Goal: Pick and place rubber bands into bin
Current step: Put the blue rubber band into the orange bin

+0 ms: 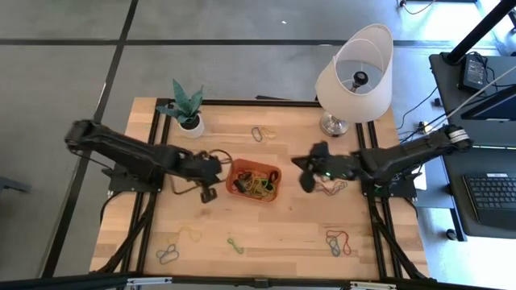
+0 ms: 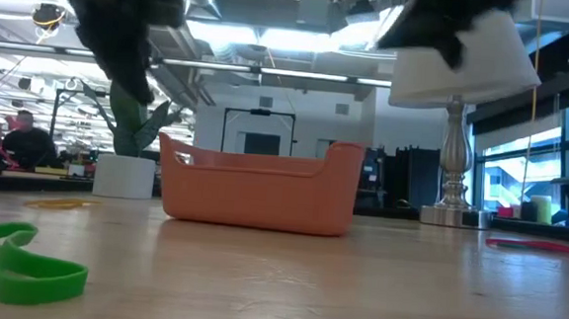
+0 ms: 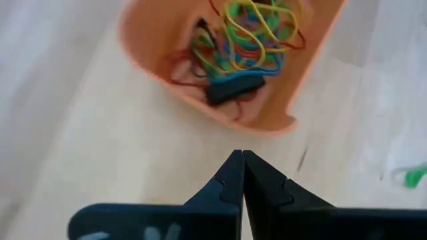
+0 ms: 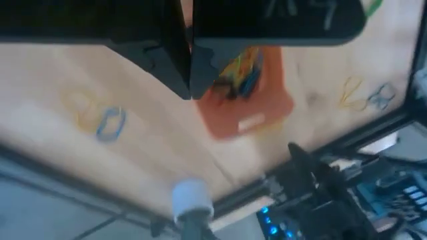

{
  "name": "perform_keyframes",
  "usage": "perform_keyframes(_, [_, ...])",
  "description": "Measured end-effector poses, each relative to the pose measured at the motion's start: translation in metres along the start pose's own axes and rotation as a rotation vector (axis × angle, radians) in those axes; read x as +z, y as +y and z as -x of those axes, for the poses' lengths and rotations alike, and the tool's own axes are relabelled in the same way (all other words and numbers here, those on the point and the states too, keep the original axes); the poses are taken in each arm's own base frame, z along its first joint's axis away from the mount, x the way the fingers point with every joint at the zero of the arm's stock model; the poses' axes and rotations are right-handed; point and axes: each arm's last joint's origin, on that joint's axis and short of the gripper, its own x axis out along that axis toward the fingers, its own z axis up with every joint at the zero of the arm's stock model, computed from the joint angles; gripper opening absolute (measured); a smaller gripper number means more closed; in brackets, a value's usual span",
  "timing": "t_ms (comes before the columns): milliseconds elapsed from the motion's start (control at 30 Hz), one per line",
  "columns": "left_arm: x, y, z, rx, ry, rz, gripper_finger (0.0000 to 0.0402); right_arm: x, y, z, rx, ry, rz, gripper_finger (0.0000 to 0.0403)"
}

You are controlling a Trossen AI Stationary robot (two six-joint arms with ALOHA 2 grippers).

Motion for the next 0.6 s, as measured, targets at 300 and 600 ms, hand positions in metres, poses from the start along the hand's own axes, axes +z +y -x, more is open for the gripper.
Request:
perform_keyframes(300, [-0.026,0.037,0.038,0.026,-0.178,-0.186,0.0003,0.085,0.02,-0.102,-0.135,0.198,0.033,0.0002])
perform_keyframes(600, [-0.05,0.061,0.04,0.035,-0.28,-0.222,0.0003,0.121,-0.008,-0.207,-0.353,0.398,0.084,0.0013])
